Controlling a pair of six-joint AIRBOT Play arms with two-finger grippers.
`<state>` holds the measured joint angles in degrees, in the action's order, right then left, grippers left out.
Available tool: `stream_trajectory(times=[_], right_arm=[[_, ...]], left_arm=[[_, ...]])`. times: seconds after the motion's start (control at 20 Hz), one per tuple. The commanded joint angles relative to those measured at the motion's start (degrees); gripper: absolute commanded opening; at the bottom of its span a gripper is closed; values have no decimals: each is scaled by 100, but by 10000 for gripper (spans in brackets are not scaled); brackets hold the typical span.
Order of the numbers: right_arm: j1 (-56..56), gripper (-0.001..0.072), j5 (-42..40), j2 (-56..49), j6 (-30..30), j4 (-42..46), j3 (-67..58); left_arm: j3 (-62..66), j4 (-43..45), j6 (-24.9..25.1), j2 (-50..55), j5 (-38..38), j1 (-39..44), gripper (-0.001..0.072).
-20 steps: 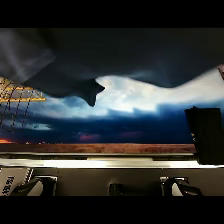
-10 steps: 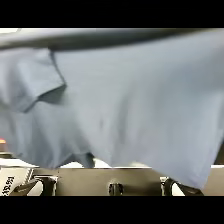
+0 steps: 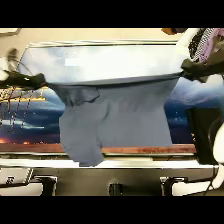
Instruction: Fold the clothes and pants, and hang the long-sleeved shirts on hangers.
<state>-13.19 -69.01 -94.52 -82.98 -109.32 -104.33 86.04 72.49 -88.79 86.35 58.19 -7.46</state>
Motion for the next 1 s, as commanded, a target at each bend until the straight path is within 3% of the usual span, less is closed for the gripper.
stream_trajectory(times=[0.0,0.1,0.25,0.65,0.95], right_arm=[[203,23,929,-879,-195,-111,13],[352,23,1246,-1069,-205,20,13],[522,23,1283,-1108,-170,507,11],[522,24,-354,-1113,162,1530,13],[522,24,-796,-1318,184,1543,13]], left_arm=[[-81,-116,140,1069,-1528,378,13],[-81,-118,138,1294,-2006,450,13],[-81,-118,138,1335,-1910,437,13],[-83,-111,140,1298,442,420,13],[-87,-111,140,1300,1167,433,13]])
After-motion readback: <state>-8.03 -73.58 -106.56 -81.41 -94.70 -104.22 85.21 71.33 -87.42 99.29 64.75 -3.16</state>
